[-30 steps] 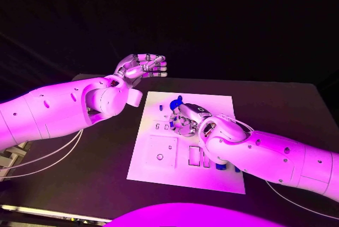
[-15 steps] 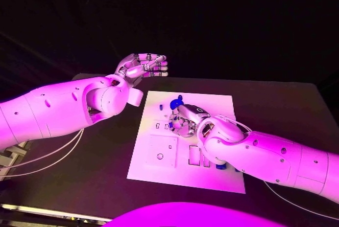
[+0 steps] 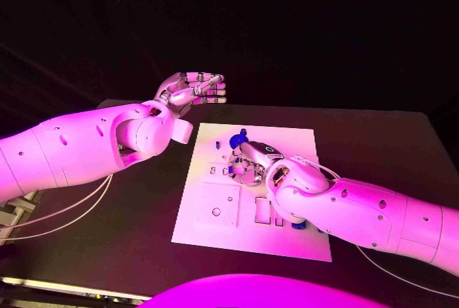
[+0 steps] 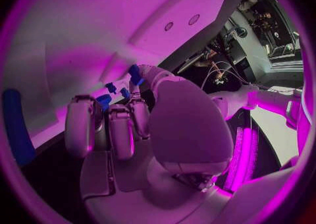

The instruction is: Assemble the parts on the task board

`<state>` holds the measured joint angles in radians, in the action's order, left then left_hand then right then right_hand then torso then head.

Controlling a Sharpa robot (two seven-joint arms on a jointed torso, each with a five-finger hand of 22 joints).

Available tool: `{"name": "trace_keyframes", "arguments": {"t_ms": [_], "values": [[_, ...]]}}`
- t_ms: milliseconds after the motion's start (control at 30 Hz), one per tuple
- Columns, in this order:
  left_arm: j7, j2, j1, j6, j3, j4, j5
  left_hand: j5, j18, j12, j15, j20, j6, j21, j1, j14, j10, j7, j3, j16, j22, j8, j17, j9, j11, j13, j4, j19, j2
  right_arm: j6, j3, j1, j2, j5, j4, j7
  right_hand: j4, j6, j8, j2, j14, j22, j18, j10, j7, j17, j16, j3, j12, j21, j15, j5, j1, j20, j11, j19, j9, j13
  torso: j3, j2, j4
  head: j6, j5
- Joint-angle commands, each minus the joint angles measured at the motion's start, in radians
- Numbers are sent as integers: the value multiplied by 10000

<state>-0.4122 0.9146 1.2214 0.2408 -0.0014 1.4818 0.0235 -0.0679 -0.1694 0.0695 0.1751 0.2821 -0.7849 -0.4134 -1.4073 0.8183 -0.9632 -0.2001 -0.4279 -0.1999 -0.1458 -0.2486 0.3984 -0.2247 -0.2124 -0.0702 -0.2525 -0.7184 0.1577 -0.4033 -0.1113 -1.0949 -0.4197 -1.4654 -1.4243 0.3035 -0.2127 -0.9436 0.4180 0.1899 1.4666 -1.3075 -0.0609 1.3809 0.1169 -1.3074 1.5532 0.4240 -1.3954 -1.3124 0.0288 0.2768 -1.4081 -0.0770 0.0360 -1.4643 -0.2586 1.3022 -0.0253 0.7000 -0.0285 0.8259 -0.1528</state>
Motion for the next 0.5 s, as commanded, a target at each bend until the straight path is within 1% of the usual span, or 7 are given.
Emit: {"name": "trace_keyframes", "arguments": {"t_ms": [33,100,200,233,333,500], "values": [[-41,-17,5,-60,7,-3,47,61,-144,-1,15,14,74,9,41,-9,39,-578,7,58,12,34,-15,-16,31,2,5,-46,-45,53,-24,33,33,-34,44,20,-41,78,-40,43,947,-1982,121,-78,67,-2219,28,34,76,79,-17,24,89,6,61,-200,-191,-50,8,-3,2,5,-7],[-41,-20,5,-61,7,-14,48,61,-144,-1,15,14,74,9,41,-9,39,-578,7,58,12,34,-15,-16,31,2,5,-46,-45,49,-31,38,44,-20,60,16,-45,145,-74,70,946,-1977,119,-103,92,-2216,27,52,101,97,-33,26,115,-5,82,-194,-175,-71,8,-6,0,3,-13],[-39,-15,5,-59,7,-22,48,61,-144,-1,15,14,74,9,41,-9,39,-578,7,58,12,34,-15,-16,31,2,5,-46,-45,41,-37,43,52,-8,78,14,-47,202,-105,91,946,-1973,116,-121,116,-2215,27,70,117,116,-49,27,134,-16,102,-187,-161,-84,-1,-1,-2,9,-7],[-38,-13,5,-58,7,-25,48,61,-144,-1,15,14,74,9,41,-9,39,-578,7,58,12,34,-15,-16,31,2,5,-46,-45,37,-38,44,53,-6,81,13,-51,284,-153,126,948,-1969,114,-178,152,-2228,31,84,168,132,-71,27,162,-32,131,-181,-139,-143,-3,1,-3,9,-5],[-37,-10,5,-56,7,-39,48,60,-141,3,12,7,71,0,51,8,32,-573,10,90,21,30,-26,-23,35,1,1,-112,-45,34,-42,46,54,-1,88,11,-53,346,-190,150,950,-1964,111,-206,181,-2235,33,101,191,153,-94,27,181,-48,157,-173,-121,-163,0,-3,-5,2,-1],[-36,-6,5,-56,7,-61,48,60,-141,3,12,6,71,-1,52,10,32,-573,11,94,23,30,-27,-23,36,1,1,-119,-44,35,-46,49,52,7,88,4,-51,357,-196,155,948,-1961,109,-212,186,-2228,31,107,196,164,-98,27,182,-52,162,-169,-118,-168,-1,2,-2,-1,8]]}}
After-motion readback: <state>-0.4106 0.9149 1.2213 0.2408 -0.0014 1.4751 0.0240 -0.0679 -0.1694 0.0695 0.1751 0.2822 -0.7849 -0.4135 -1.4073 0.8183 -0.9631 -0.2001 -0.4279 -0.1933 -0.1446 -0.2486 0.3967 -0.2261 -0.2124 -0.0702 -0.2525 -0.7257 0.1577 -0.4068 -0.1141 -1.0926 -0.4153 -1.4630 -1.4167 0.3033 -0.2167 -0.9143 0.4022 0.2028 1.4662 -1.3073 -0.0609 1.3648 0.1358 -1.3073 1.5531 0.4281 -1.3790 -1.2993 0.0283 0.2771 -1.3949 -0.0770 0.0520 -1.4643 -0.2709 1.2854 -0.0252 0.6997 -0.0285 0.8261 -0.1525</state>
